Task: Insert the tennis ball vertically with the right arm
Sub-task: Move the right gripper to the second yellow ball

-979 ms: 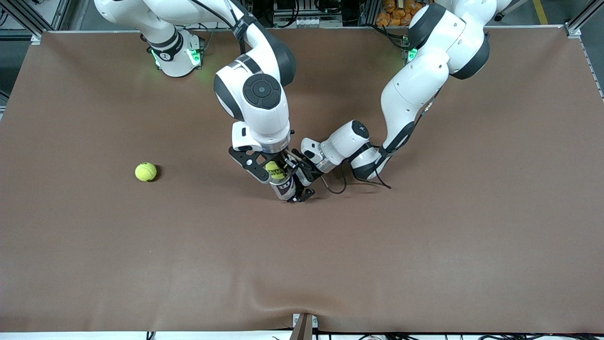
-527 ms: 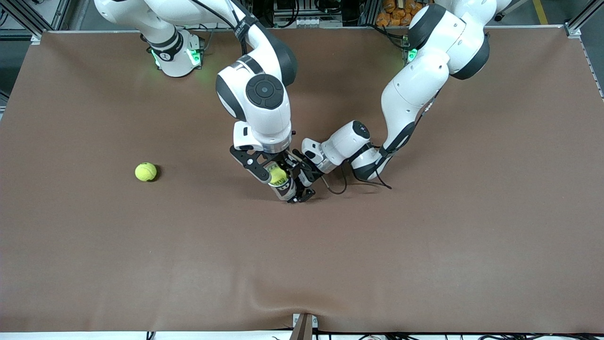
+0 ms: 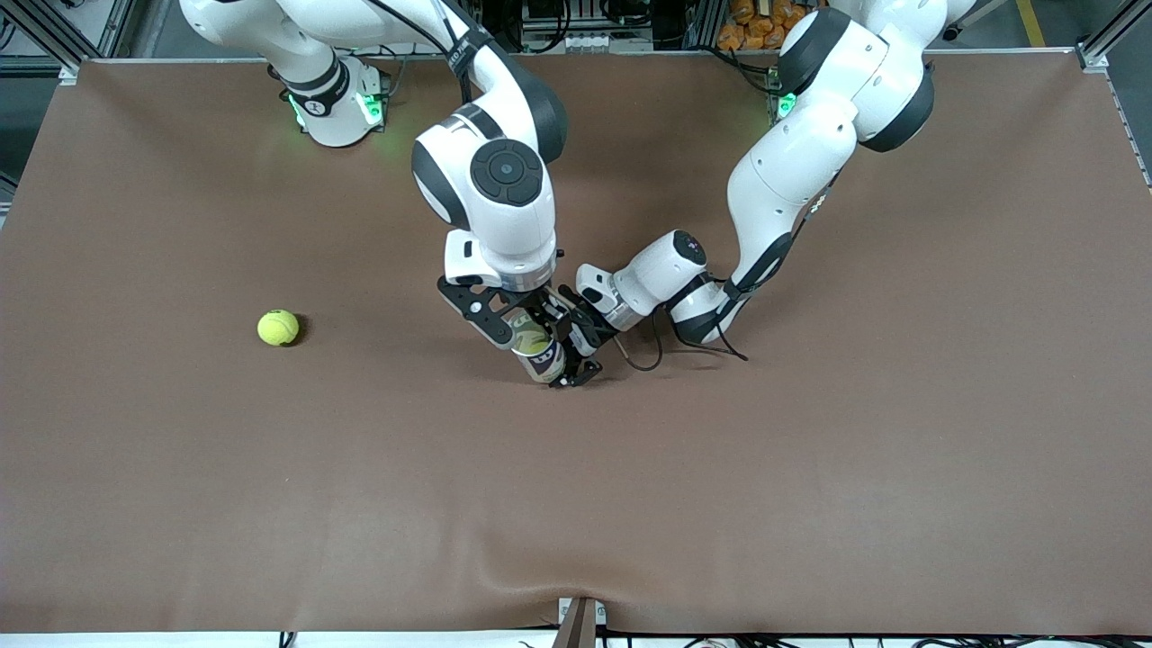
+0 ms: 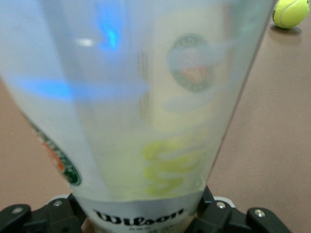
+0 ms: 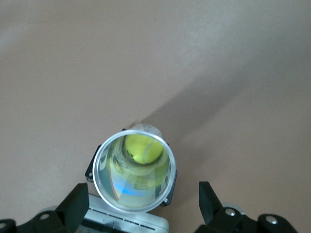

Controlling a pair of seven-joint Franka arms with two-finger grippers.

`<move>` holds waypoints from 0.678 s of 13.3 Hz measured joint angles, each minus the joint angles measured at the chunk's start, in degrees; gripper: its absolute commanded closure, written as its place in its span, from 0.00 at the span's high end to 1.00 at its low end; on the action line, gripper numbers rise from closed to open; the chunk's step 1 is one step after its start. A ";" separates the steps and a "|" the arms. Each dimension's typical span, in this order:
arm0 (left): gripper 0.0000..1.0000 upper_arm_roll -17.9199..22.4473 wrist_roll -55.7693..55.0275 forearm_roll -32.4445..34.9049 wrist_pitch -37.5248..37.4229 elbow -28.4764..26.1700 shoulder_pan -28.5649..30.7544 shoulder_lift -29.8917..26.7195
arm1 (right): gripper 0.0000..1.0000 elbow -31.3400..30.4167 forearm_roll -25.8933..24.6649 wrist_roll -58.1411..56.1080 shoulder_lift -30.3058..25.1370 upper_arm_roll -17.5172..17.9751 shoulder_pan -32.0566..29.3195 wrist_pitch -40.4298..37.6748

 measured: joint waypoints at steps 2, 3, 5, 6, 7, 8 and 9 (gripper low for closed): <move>0.91 0.02 0.00 0.00 0.03 0.00 0.01 0.00 | 1.00 0.39 -0.08 -2.97 -1.03 -0.50 -1.34 -1.96; 0.91 0.03 0.00 0.00 0.04 0.01 0.02 0.00 | 1.00 0.44 -0.10 -6.02 -1.82 -0.62 -2.87 -4.12; 0.92 0.04 0.00 0.00 0.09 0.04 0.02 0.00 | 1.00 0.47 -0.11 -12.59 -3.19 -0.79 -6.89 -7.82; 0.92 0.05 0.00 0.00 0.11 0.05 0.02 0.00 | 1.00 0.47 -0.11 -16.04 -3.63 -0.85 -9.22 -9.51; 0.92 0.05 0.00 0.00 0.13 0.06 0.03 0.00 | 1.00 0.44 -0.11 -19.78 -3.85 -0.92 -11.59 -10.89; 0.92 0.05 0.00 0.00 0.15 0.07 0.03 0.01 | 1.00 0.31 -0.12 -24.03 -3.89 -0.96 -13.92 -12.18; 0.93 0.06 0.00 0.00 0.16 0.08 0.03 0.01 | 1.00 0.06 -0.13 -28.36 -3.88 -1.02 -16.12 -13.47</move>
